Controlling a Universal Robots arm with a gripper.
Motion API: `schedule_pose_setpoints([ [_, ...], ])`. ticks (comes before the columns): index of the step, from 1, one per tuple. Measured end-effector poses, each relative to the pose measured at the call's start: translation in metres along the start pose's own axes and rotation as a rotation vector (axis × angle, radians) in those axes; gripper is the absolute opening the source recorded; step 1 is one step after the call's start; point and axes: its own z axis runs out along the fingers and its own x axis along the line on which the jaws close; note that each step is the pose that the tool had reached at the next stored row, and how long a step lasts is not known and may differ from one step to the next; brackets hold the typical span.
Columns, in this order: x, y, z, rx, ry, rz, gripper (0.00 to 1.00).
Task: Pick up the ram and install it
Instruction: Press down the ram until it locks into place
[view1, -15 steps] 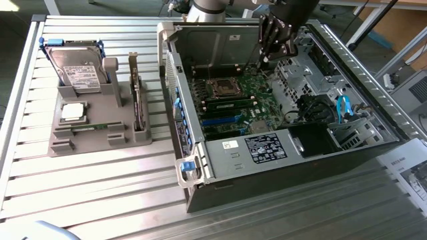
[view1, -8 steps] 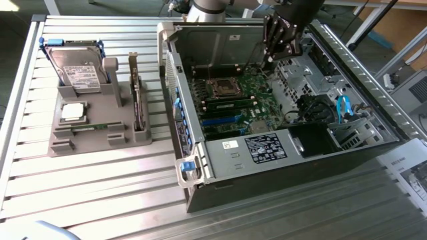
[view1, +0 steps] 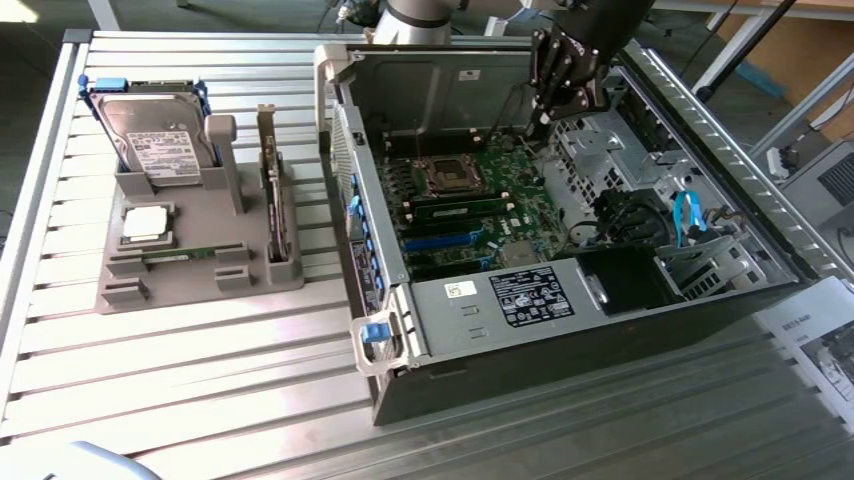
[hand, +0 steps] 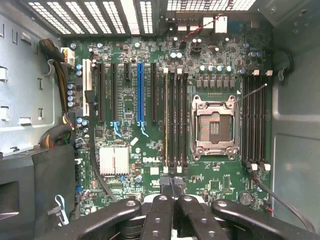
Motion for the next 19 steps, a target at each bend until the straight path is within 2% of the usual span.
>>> schedule_pose_setpoints([
  [8,0.0,-0.0001,0.003,0.0001,-0.0009,0.0,0.1],
  [19,0.0,-0.0003,0.0118,0.0036,-0.0009,0.0,0.1],
])
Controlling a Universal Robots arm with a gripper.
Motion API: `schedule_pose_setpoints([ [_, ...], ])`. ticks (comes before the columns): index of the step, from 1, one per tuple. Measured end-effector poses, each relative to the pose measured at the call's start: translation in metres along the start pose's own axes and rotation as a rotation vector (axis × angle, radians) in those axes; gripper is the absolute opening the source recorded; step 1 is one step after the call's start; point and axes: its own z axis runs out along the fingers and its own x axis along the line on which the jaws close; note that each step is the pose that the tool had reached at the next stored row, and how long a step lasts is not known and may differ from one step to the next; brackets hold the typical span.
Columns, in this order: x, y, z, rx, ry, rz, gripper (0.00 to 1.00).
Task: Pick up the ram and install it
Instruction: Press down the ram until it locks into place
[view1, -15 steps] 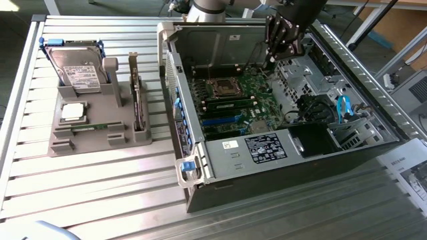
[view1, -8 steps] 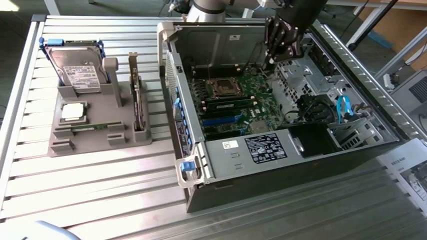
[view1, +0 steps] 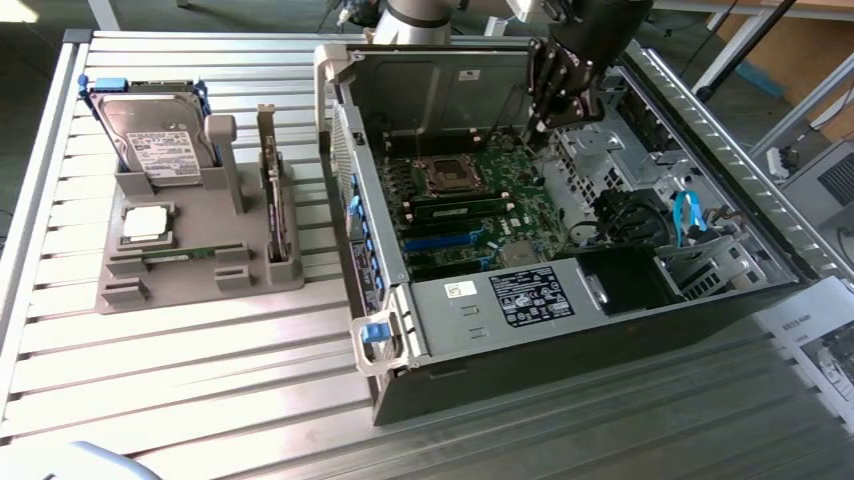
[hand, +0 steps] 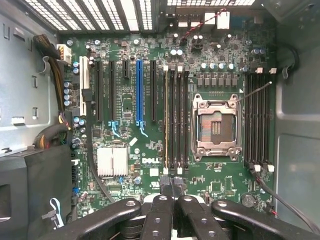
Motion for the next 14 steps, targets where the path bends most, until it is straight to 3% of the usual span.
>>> schedule_pose_setpoints([
  [14,0.0,-0.0002,0.0119,0.0006,0.0,0.0,0.1],
])
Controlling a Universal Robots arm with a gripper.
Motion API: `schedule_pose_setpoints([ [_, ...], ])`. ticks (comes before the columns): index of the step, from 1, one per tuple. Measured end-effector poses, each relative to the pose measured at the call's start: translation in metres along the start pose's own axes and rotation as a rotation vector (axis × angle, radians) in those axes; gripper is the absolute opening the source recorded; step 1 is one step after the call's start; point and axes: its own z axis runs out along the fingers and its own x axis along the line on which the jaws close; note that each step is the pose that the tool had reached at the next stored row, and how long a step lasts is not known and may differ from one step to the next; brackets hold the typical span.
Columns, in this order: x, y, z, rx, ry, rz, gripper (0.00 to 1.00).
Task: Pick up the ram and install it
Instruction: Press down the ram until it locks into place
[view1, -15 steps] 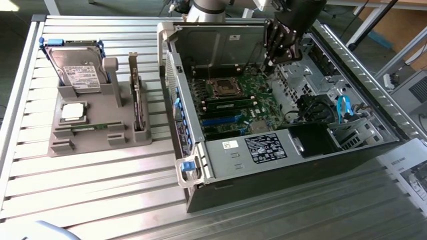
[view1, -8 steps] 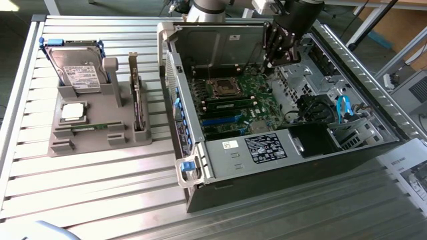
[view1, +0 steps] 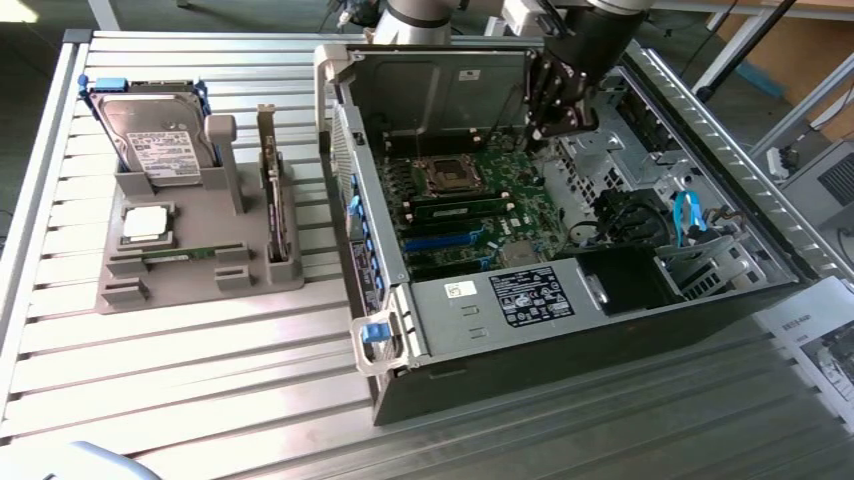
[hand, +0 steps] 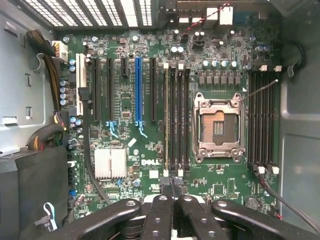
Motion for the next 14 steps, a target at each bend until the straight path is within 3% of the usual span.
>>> schedule_pose_setpoints([
  [14,0.0,-0.0003,0.0133,0.0002,0.0,0.0,0.1],
])
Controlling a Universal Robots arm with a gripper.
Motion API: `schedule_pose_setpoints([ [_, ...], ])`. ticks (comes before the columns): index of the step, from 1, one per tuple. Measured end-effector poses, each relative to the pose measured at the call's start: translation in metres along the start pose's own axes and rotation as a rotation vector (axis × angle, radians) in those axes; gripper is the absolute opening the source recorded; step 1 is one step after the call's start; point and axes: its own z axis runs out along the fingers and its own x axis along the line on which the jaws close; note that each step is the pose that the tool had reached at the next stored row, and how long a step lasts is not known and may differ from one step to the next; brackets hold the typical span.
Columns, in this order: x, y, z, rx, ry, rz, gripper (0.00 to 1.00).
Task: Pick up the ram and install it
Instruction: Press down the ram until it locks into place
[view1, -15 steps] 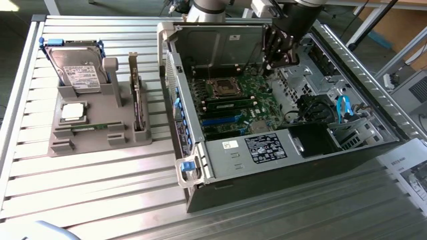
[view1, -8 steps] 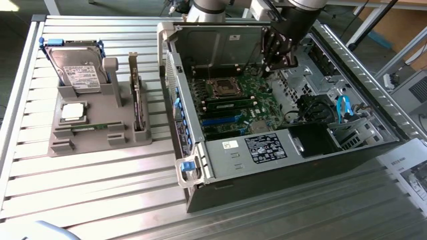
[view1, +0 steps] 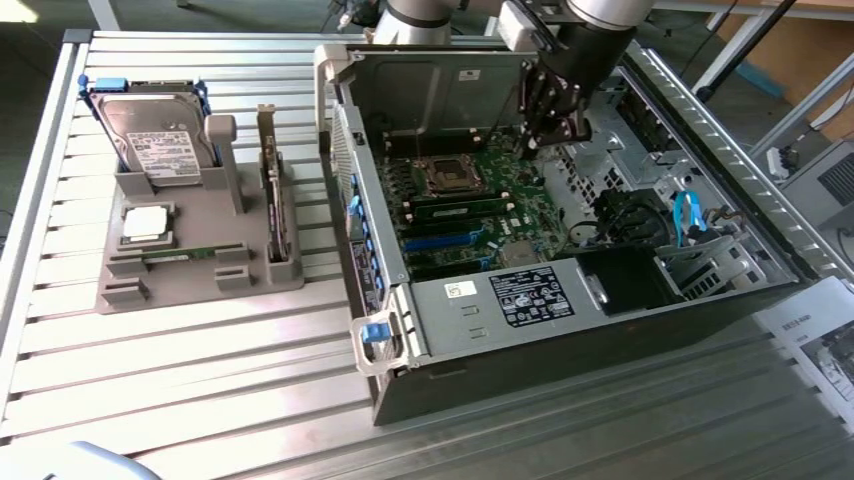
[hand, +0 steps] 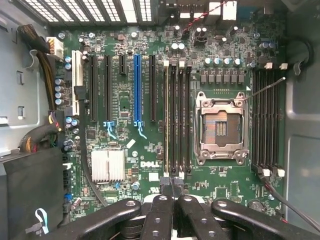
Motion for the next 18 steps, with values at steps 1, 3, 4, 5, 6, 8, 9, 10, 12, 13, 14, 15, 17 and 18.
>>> schedule_pose_setpoints([
  [1,0.0,0.0,0.0009,0.0001,0.0,0.0,0.1],
  [3,0.0,0.0,0.0028,0.0001,0.0,0.0,0.1],
  [4,0.0,-0.0001,0.0037,0.0002,0.0001,0.0,0.1],
  [5,0.0,-0.0001,0.0045,0.0002,0.0001,0.0,0.1],
  [6,0.0,-0.0001,0.0053,0.0003,0.0001,0.0,0.1],
  [8,0.0,-0.0001,0.0069,0.0003,0.0001,0.0,0.1],
  [9,0.0,-0.0001,0.0077,0.0004,0.0001,0.0,0.1],
  [10,0.0,-0.0002,0.0084,0.0004,0.0,0.0,0.1],
  [12,0.0,-0.0002,0.0099,0.0004,0.0,0.0,0.1],
  [13,0.0,-0.0002,0.0109,0.0005,0.0,0.0,0.1],
  [14,0.0,-0.0002,0.0118,0.0005,0.0,0.0,0.1],
  [15,0.0,-0.0002,0.0129,0.0006,0.0001,0.0,0.1],
  [17,0.0,-0.0003,0.0148,0.0006,0.0,0.0,0.1],
  [18,0.0,-0.0003,0.0157,0.0006,0.0,0.0,0.1],
])
